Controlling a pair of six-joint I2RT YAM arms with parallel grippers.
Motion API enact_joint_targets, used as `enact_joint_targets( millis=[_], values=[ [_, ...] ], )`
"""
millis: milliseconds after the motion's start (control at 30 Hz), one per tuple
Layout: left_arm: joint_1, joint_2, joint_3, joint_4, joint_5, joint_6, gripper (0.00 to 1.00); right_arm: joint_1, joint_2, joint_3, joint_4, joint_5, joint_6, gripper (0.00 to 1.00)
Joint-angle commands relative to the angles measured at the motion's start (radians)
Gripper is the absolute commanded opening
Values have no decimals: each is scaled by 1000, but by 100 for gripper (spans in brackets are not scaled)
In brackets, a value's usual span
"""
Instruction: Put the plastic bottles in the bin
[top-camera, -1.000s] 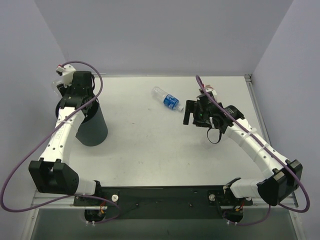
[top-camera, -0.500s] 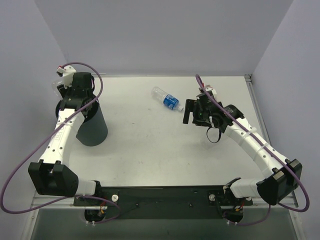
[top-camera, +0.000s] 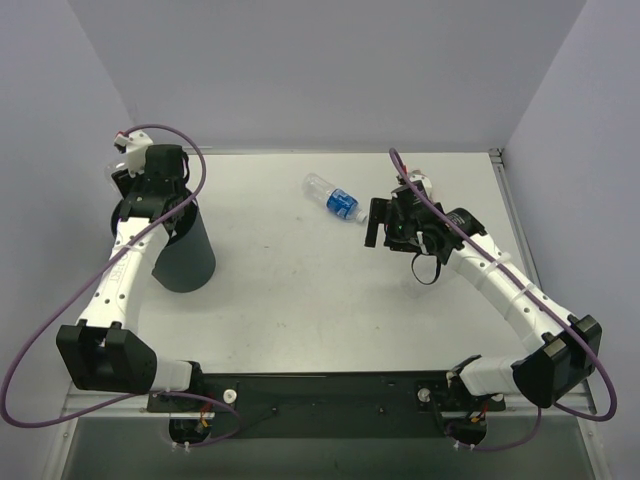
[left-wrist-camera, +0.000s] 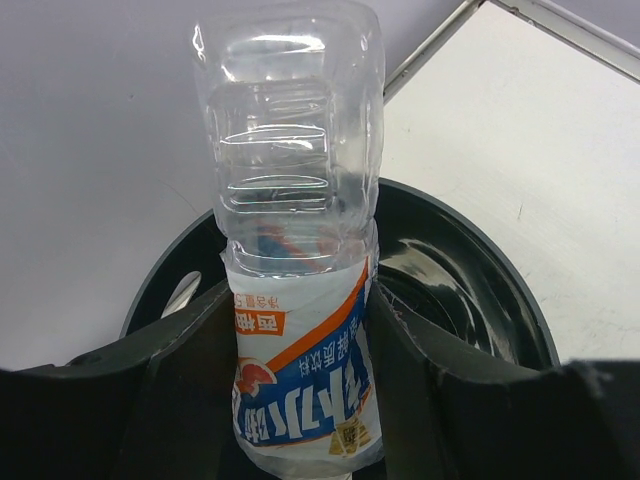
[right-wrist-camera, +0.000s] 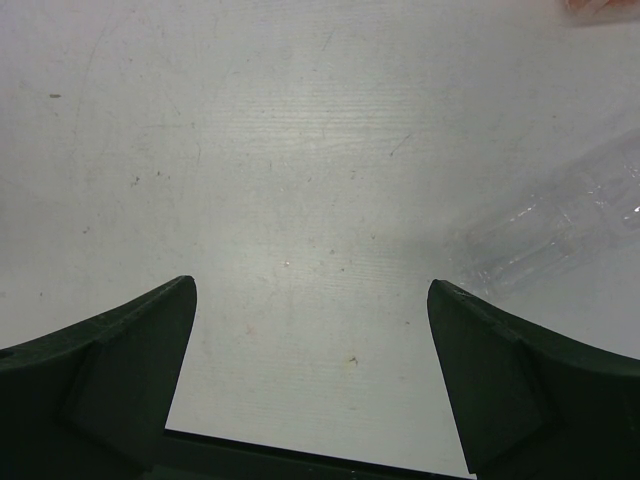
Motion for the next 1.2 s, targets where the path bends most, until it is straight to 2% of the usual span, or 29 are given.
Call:
enact_joint_targets(
  millis=[0,267,533,667,833,967,1000,1167],
  values=[
    [1,-27,14,31,11,-5,62,0,-3,29,9,22,-2,95],
    [1,-56,-17,31,19,-4,73,0,17,47,10,4,0,94],
    [-13,-70,3,29,60,28,76,-2,11,44,10,10,3,94],
    [-57,-58,56,9,97,57,76,-2,5,50,3,30,15,94],
    [-169,-21,141,-18,84,114,77,-12,-12,71,-53,102,49,94],
    [-238,8,211,-61,128,125,77,-109,-25,67,-120,120,96,93],
    [-255,22,237,-69,140,126,77,-173,-26,62,-138,113,102,92],
    [-336,56,276,-118,243,119,77,-316,-49,23,-178,105,130,91]
  ],
)
